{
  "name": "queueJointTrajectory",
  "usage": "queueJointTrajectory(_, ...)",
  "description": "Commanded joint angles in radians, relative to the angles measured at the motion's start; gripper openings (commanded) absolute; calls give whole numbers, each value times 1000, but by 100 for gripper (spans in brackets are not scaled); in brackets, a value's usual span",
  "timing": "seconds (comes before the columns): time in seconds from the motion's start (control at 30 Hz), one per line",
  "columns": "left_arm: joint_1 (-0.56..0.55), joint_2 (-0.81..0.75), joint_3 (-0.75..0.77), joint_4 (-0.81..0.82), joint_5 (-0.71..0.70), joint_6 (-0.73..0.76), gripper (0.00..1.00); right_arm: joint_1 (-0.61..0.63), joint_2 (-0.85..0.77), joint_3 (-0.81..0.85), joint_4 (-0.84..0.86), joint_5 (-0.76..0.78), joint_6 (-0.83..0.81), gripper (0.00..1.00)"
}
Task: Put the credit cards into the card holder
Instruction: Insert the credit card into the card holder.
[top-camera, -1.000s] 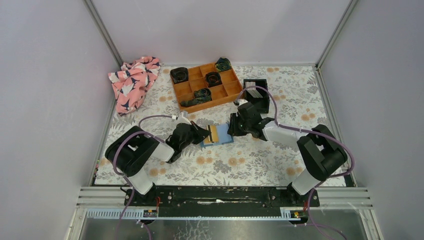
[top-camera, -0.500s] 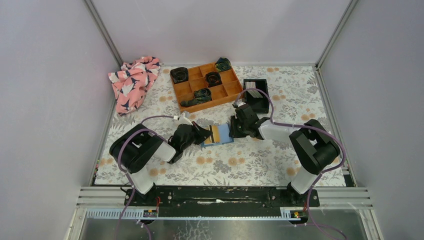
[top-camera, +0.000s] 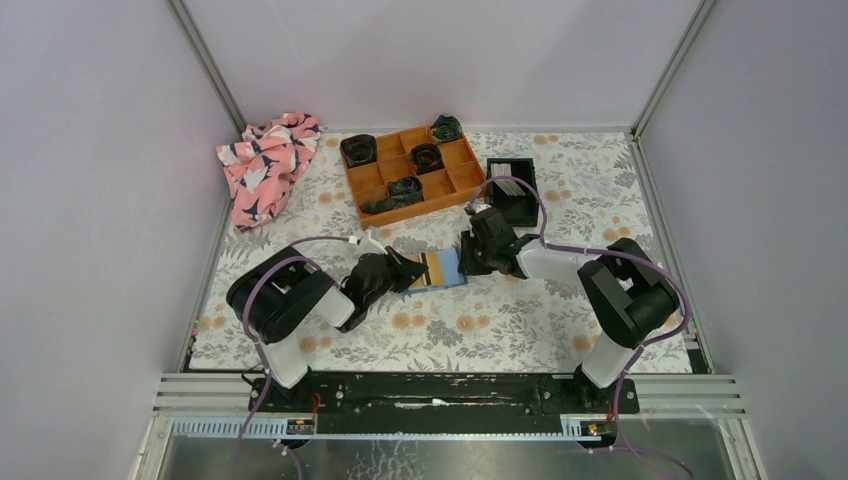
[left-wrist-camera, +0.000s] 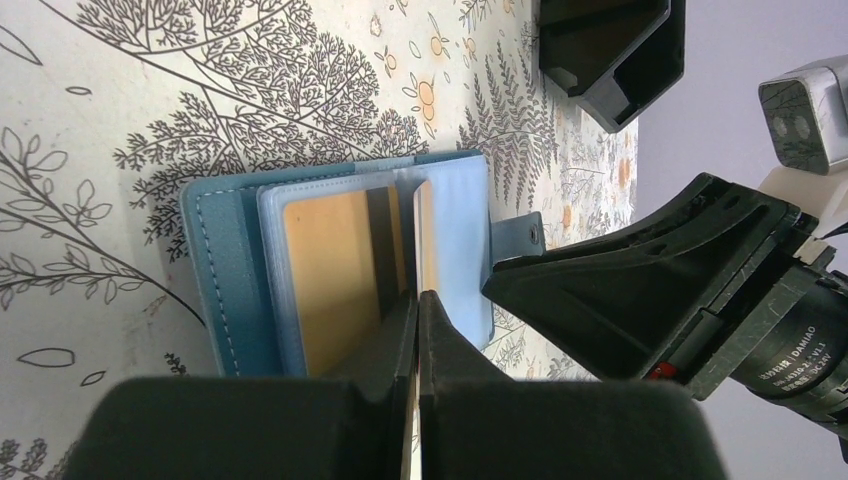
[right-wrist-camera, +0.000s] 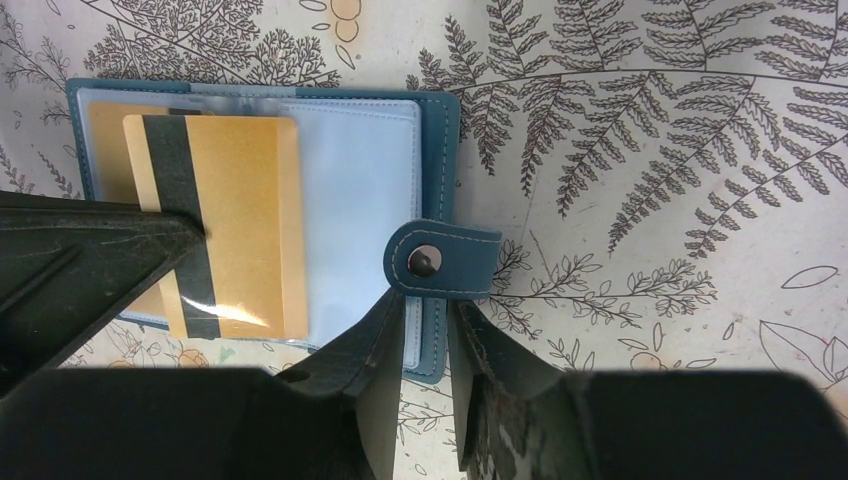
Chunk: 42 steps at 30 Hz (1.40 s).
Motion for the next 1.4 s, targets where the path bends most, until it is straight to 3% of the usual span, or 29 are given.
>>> queueJointTrajectory(0.0, -18, 43, -15, 54, -17, -7, 0, 12, 24, 32, 1, 31, 0, 29)
queueJointTrajectory(0.27, -26, 67, 13, 17, -12, -7, 0, 17, 32, 37, -2, 28, 3, 28)
queueJointTrajectory(0.47, -47, 71, 78, -125, -7, 23, 0, 21, 36, 44, -5, 27, 3, 28)
queueJointTrajectory(0.63, -80, 47, 149, -319, -35, 67, 13, 23, 41, 52, -11, 26, 3, 28)
queueJointTrajectory(0.77, -109, 11, 200, -538, -109, 90, 29, 23, 42, 53, -14, 29, 3, 28)
queueJointTrajectory(0.93, -134, -35, 244, -751, -203, 96, 38, 23, 43, 54, -14, 31, 5, 28)
queueJointTrajectory(1.17, -152, -103, 325, -950, -282, 143, 46, 23, 36, 52, -19, 37, 4, 29)
queueJointTrajectory(1.37, -154, -130, 351, -990, -289, 157, 46, 23, 42, 56, -16, 23, 5, 28)
